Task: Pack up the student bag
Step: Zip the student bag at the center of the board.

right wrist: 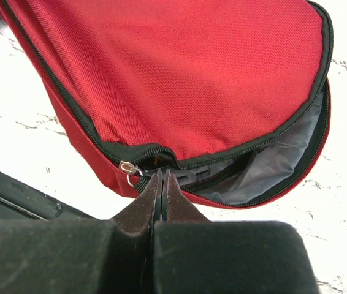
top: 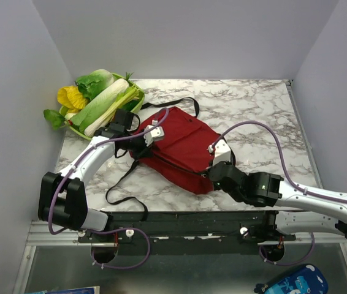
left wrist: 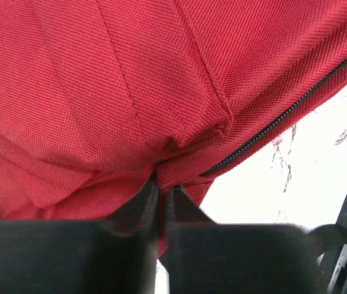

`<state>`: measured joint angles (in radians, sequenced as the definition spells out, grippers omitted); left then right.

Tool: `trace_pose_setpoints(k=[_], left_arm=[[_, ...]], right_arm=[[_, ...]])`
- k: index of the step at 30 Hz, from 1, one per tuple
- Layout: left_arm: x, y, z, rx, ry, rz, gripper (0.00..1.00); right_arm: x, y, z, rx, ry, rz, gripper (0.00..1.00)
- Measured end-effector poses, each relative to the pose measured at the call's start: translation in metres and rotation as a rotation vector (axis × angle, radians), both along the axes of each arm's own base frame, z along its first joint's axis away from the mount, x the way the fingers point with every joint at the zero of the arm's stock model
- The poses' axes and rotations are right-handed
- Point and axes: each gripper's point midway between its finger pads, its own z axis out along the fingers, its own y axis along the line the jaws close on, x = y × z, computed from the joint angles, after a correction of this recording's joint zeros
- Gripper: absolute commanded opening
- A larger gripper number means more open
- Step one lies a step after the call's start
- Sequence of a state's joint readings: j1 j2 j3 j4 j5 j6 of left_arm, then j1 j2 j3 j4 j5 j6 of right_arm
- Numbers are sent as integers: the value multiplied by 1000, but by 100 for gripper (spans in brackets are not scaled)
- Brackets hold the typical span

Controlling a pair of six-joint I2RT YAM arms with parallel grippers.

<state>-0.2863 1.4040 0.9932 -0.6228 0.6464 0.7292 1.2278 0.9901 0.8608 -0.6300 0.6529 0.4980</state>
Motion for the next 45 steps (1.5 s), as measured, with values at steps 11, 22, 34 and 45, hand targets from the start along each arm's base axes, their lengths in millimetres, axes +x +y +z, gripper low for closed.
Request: trace_pose_setpoints(k=[11, 22, 34, 45], left_arm=[[-26, 0, 79, -44, -106, -65, 99], [-128, -85, 67, -113, -91, -451, 99], [-131, -137, 33, -65, -72, -494, 84], [-151, -163, 30, -60, -82, -525, 30]], right_arm=[[-10, 16, -14, -52, 30, 86, 1], [-10, 22, -16, -25, 40, 73, 1], [-12, 21, -16, 2, 59, 46, 1], [-15, 11, -22, -6, 79, 14, 1]])
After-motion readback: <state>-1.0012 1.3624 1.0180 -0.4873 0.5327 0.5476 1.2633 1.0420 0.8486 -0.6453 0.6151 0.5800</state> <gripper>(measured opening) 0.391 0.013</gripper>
